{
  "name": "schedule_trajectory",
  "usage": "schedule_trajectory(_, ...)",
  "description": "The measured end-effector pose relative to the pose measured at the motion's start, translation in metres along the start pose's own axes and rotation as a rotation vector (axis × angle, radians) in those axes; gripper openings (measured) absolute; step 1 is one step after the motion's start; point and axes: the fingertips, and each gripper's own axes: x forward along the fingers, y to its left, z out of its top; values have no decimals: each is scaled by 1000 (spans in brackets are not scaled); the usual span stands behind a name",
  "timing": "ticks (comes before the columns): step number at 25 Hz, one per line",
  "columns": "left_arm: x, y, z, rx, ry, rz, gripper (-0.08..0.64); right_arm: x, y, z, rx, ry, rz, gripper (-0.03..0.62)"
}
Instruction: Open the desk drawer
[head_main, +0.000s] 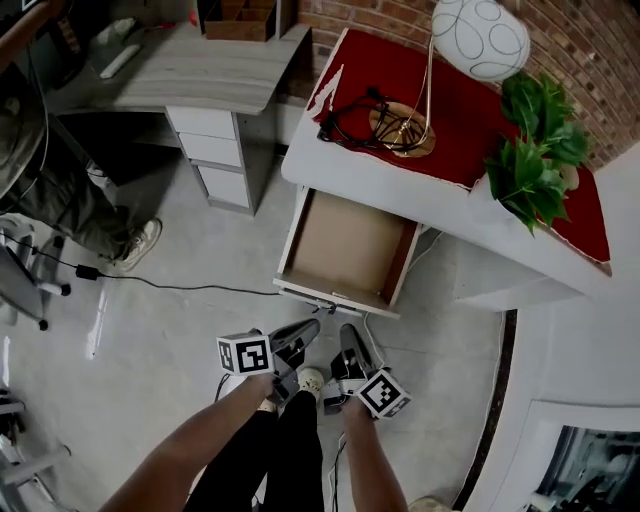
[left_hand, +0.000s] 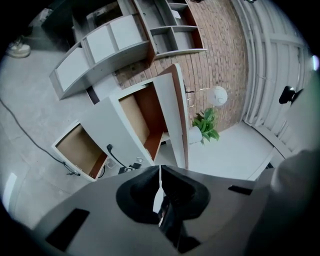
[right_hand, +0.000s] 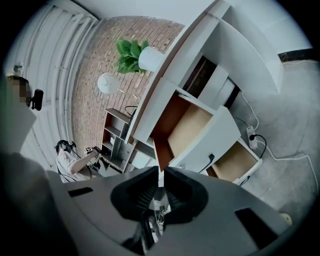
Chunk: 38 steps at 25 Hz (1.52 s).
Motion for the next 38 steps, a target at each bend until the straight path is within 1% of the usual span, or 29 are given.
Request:
schedule_trajectory(3, -7, -22, -1, 61, 32, 7, 18, -5, 30, 2, -68, 18, 2, 43)
schedule_trajectory(7, -13, -66, 2, 147, 62, -14, 15, -15, 70, 13, -134, 3, 0, 39)
schedule_trajectory(8, -13, -78, 4, 167, 65, -18, 15, -18, 80, 16, -153, 3, 2, 29)
schedule_trajectory(10, -14, -102, 6, 196, 70, -29, 15, -23, 102, 23, -198, 9, 13, 17)
schedule_trajectory(12, -16, -124, 7, 207, 70, -49, 12, -26, 125, 31, -238, 9, 32, 17)
schedule_trajectory(14, -18, -146, 12, 221, 62, -71, 12, -30, 149, 41, -279, -1, 57, 17)
schedule_trajectory(16, -21, -166, 20, 253, 55, -82, 12, -34, 173, 51, -329, -14, 84, 17)
schedule_trajectory(19, -26, -189, 32, 298, 39, -86, 12, -42, 208, 64, -422, -25, 123, 17)
schedule_trajectory(21, -32, -202, 43, 327, 23, -84, 12, -48, 229, 69, -467, -31, 139, 17)
schedule_trajectory(24, -46, -220, 58, 376, -9, -75, 11, -60, 251, 74, -503, -33, 147, 17)
schedule_trajectory(26, -52, -234, 66, 387, -33, -86, 12, -71, 264, 81, -524, -36, 146, 17)
schedule_trajectory(29, -65, -257, 68, 423, -30, -98, 11, -92, 282, 89, -537, -61, 137, 17)
schedule_trajectory(31, -72, -273, 69, 466, -18, -100, 12, -106, 291, 95, -544, -87, 116, 17)
schedule_trajectory(33, -76, -290, 70, 525, -14, -109, 12, -118, 296, 104, -562, -120, 90, 17)
schedule_trajectory(35, -77, -305, 69, 601, -5, -119, 12, -129, 300, 113, -590, -154, 70, 17)
schedule_trajectory(38, -77, -327, 66, 721, 21, -122, 12, -142, 315, 124, -624, -191, 67, 17)
